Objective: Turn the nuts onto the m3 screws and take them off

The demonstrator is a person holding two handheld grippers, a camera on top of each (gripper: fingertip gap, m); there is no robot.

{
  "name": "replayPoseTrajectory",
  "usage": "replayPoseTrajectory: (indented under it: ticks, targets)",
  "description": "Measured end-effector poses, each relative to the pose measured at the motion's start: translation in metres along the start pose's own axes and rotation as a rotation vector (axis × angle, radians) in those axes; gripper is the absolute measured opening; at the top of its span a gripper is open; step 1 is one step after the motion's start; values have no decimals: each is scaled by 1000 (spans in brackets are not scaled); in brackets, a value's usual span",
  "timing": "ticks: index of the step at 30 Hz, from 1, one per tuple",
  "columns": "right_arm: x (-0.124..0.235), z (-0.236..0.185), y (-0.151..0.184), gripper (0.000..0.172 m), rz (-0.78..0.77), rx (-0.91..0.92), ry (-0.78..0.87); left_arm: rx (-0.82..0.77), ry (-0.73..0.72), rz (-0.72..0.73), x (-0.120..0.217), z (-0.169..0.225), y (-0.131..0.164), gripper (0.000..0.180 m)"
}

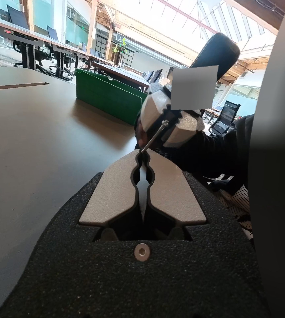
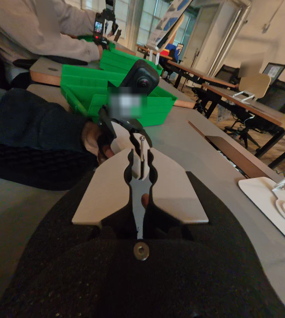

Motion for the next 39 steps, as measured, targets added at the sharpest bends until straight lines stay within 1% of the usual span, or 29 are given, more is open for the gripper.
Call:
replayPoseTrajectory:
  ticks: [8,13,18,24,28,39]
  targets:
    - [-4,1,1,1,-20,-44,-21,-17,10,-26,-2,2,1,1]
    - [-3,3,0,1,-59,-134,-63,-58,25,-63,-6,6,2,3]
    - [-3,4,1,0,-72,-181,-81,-79,34,-82,-8,8,2,10]
    - [-3,7,3,0,-60,-270,-104,-110,4,-89,-8,8,2,14]
    - [-3,8,4,0,-51,-295,-113,-121,-17,-81,-7,8,1,17]
    - [-5,8,7,0,-45,-322,-125,-130,-12,-83,-7,8,0,4]
Point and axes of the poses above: each gripper's, where its closed fingertips meet, x back along the fingers, y out of its underside, z = x × y across the jaws, the point moved 9 cm from there along x, back along the fingers, and after that the axes turned 15 degrees about y, right-handed, at the moved point
